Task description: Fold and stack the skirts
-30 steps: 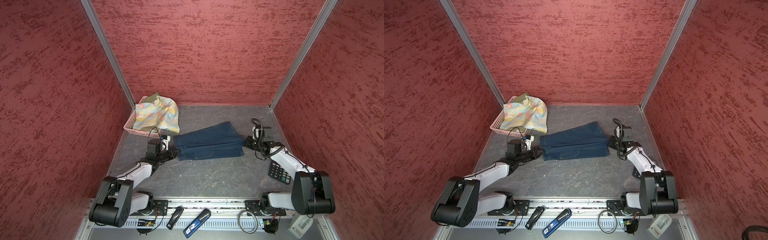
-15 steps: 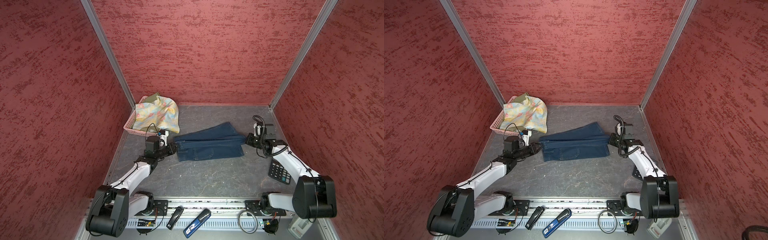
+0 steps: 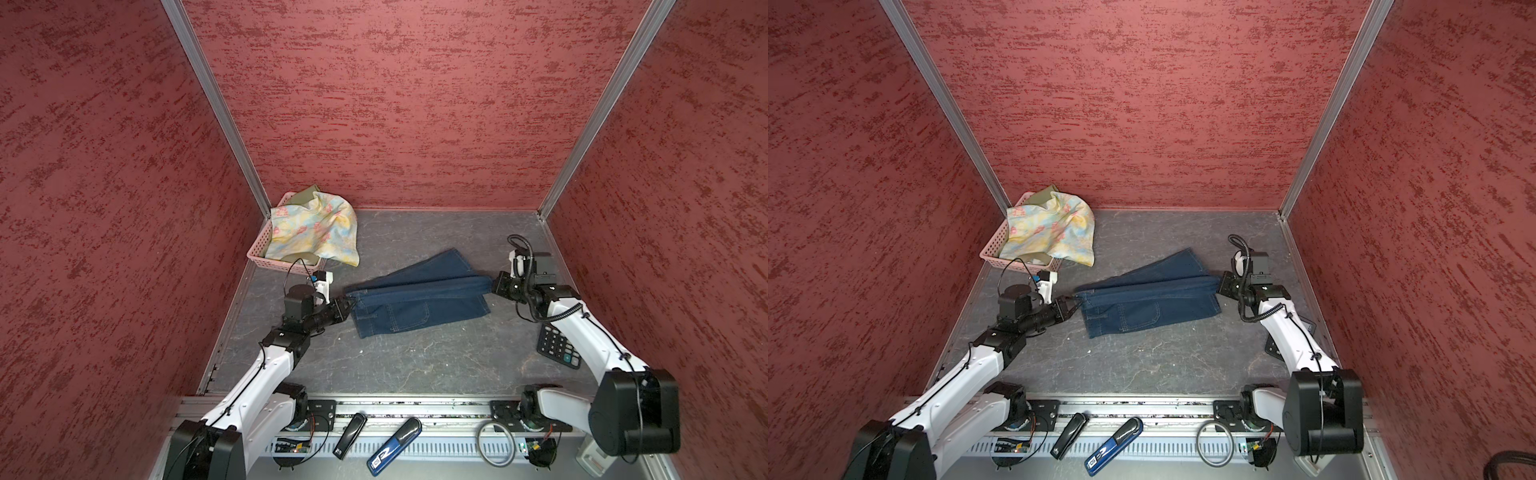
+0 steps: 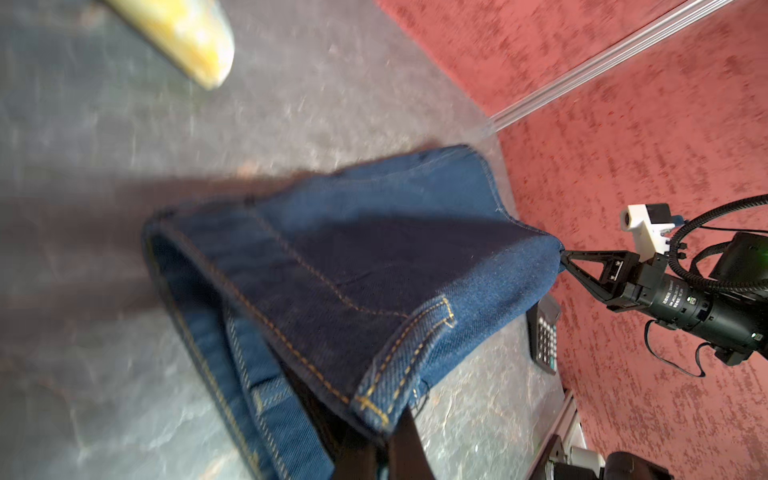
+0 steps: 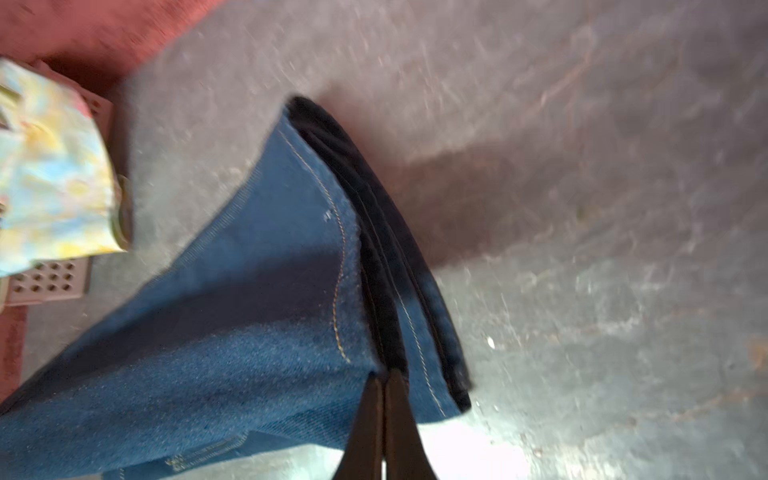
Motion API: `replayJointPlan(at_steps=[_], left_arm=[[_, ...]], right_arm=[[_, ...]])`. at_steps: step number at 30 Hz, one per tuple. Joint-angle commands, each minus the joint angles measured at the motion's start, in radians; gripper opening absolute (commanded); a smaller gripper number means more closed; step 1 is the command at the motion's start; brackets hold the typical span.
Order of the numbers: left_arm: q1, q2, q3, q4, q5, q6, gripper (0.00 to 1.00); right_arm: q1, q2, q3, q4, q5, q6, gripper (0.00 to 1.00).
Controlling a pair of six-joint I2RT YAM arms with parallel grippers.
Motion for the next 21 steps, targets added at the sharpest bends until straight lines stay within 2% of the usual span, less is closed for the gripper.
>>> replayJointPlan(at_steps=[1, 10, 14, 15, 17, 19, 20, 21], left_arm=[[-0.023, -0.012, -0.042, -0.039, -0.08, -0.023, 0.0], [-0.137, -0.014, -0.087, -0.06, -0.165, -0.08, 0.0], [-0.16, -0.007, -0.104, -0.071, -0.19, -0.098, 0.06], [-0.163, -0.008, -0.105, -0.077, -0.196, -0.102, 0.09], [-0.176, -0.012, -0.106, -0.091, -0.211, -0.108, 0.1], [-0.186, -0.018, -0.108, -0.104, -0.221, -0.111, 0.14], [-0.194, -0.025, -0.108, -0.109, -0.223, -0.112, 0.23], [-0.197, -0.035, -0.108, -0.115, -0.229, -0.113, 0.36]], right_arm=[[-0.015, 0.044, -0.024, 0.024, 0.064, 0.005, 0.0], [-0.015, 0.211, -0.012, 0.016, 0.067, -0.013, 0.0], [-0.016, 0.26, 0.006, -0.007, 0.089, -0.031, 0.0], [-0.015, 0.256, 0.013, -0.011, 0.094, -0.031, 0.08], [-0.015, 0.229, 0.033, -0.018, 0.103, -0.027, 0.28], [-0.015, 0.182, 0.057, -0.028, 0.109, -0.019, 0.36], [-0.013, 0.154, 0.069, -0.029, 0.112, -0.015, 0.4], [-0.013, 0.127, 0.079, -0.032, 0.119, -0.009, 0.43]])
